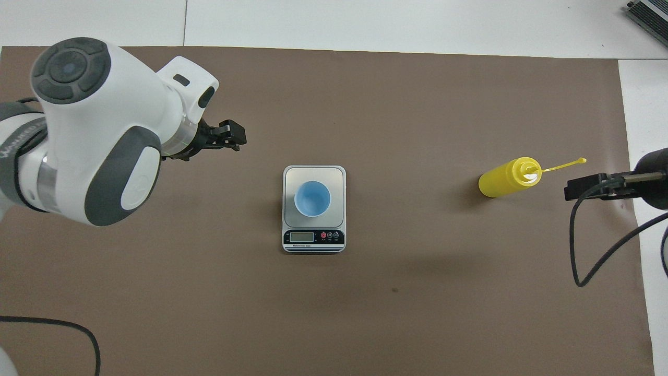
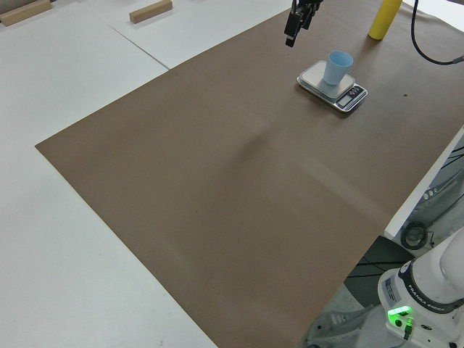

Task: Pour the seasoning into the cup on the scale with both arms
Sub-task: 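Retract the left gripper while the right gripper approaches the yellow bottle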

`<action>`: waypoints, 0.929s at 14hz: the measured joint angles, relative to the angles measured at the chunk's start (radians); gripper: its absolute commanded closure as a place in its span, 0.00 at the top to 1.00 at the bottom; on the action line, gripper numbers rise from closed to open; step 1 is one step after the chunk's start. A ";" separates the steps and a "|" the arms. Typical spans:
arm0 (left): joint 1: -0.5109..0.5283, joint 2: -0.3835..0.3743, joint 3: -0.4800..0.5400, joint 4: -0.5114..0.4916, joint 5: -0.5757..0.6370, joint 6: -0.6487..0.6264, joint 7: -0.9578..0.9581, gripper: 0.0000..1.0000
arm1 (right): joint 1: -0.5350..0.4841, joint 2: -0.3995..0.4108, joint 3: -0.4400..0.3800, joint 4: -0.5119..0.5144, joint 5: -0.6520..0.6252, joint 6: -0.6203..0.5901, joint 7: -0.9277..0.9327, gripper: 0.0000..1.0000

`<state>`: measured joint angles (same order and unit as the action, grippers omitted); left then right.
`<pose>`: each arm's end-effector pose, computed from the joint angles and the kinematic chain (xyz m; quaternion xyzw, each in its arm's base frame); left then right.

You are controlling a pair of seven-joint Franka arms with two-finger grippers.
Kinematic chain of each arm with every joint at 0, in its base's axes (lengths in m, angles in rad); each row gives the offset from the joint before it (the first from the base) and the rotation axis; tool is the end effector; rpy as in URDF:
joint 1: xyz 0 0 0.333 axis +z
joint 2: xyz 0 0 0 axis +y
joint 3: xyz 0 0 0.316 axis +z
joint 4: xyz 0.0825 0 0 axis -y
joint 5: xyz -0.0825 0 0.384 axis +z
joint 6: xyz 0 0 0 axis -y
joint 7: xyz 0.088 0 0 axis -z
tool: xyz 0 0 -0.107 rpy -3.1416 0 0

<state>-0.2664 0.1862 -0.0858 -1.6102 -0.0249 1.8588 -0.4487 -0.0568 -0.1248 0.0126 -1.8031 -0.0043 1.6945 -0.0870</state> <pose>0.5889 -0.2143 0.5219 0.9979 0.0523 0.0212 0.0307 0.5224 -0.0232 0.5921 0.9997 0.0216 0.0079 0.0034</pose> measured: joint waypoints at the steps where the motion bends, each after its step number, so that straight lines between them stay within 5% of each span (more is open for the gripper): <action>1: 0.029 -0.019 0.000 0.000 0.000 -0.028 0.055 1.00 | -0.017 -0.018 -0.002 -0.046 0.003 0.046 -0.064 1.00; 6: 0.170 -0.106 0.002 -0.007 0.000 -0.135 0.332 1.00 | -0.134 -0.054 -0.007 -0.244 0.155 0.306 -0.508 1.00; 13: 0.333 -0.185 0.004 -0.050 0.000 -0.211 0.641 1.00 | -0.249 -0.027 -0.009 -0.488 0.712 0.559 -1.200 1.00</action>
<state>0.0661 0.0014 -0.0814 -1.6599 -0.0248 1.6475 0.1928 -0.3057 -0.1518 0.0040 -2.2911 0.7073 2.2533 -1.2871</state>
